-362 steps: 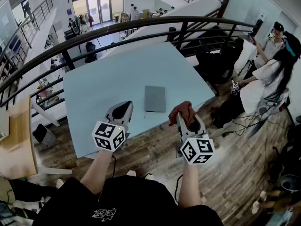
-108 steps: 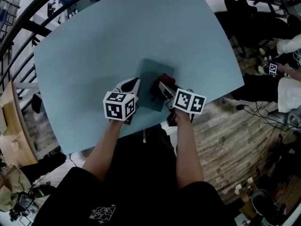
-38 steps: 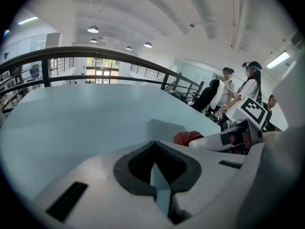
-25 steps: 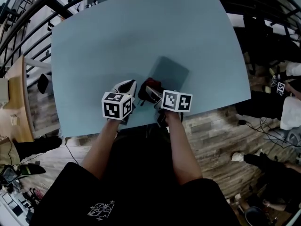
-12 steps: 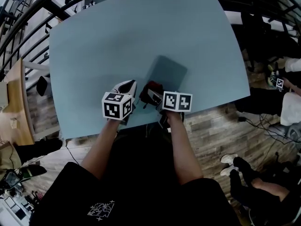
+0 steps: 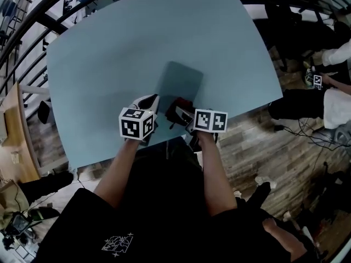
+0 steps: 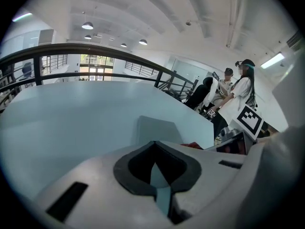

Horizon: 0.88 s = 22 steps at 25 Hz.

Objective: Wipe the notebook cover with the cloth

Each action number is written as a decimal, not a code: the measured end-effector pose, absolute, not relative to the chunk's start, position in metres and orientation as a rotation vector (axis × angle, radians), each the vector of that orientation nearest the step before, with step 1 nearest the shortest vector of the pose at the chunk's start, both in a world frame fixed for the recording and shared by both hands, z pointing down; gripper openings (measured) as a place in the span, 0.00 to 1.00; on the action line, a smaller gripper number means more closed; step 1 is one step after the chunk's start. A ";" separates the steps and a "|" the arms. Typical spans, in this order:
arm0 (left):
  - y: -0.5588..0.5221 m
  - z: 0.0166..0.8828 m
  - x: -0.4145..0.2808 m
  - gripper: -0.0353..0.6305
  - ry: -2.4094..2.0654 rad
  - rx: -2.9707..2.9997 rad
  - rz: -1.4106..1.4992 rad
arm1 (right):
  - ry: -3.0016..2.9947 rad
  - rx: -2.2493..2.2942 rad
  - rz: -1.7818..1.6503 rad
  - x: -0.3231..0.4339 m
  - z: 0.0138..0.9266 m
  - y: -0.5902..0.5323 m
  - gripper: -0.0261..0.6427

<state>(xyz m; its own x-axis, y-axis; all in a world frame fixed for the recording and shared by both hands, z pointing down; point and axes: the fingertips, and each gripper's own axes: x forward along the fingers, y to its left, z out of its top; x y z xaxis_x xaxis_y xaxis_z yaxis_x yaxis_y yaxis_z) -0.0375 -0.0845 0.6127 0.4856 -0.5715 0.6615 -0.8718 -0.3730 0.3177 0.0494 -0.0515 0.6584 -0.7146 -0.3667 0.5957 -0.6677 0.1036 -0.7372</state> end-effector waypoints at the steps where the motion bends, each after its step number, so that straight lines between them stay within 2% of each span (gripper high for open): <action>1: -0.084 0.613 -0.031 0.06 -1.173 2.091 0.599 | -2.118 1.041 1.657 0.056 0.658 -0.049 0.30; 11: -0.070 0.608 0.016 0.06 -1.098 2.164 0.641 | -2.108 1.179 1.684 0.111 0.654 -0.031 0.30; 17: -0.069 0.598 0.011 0.06 -1.111 2.188 0.654 | -2.226 1.262 1.721 0.128 0.625 -0.045 0.30; 22: -0.074 0.578 -0.005 0.06 -1.150 2.207 0.645 | -2.348 1.310 1.583 0.138 0.582 -0.066 0.30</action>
<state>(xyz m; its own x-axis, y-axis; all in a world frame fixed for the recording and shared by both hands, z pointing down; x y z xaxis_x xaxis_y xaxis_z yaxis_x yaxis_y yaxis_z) -0.0051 -0.0743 0.5783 0.5154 -0.5716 0.6384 -0.8427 -0.4731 0.2567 0.1384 -0.0663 0.5824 -0.6475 -0.6208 0.4420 -0.6425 0.1327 -0.7547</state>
